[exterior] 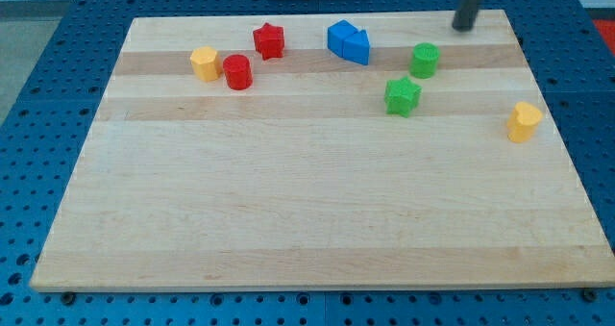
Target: Move the green circle right to the green star
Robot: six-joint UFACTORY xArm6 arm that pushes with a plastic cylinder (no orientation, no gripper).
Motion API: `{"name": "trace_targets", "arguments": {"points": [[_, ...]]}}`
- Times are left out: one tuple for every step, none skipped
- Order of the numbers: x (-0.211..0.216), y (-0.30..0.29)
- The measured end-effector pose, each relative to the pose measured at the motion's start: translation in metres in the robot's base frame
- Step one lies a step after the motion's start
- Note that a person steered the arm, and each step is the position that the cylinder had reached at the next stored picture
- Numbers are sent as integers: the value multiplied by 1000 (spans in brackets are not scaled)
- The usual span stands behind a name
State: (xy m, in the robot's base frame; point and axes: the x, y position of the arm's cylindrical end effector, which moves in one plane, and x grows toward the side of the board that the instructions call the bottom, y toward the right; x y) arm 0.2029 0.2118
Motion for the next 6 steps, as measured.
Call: {"name": "trace_targets", "arguments": {"points": [[19,-56],[36,-88],[42,-88],[61,-83],[96,-54],[138,-28]]}}
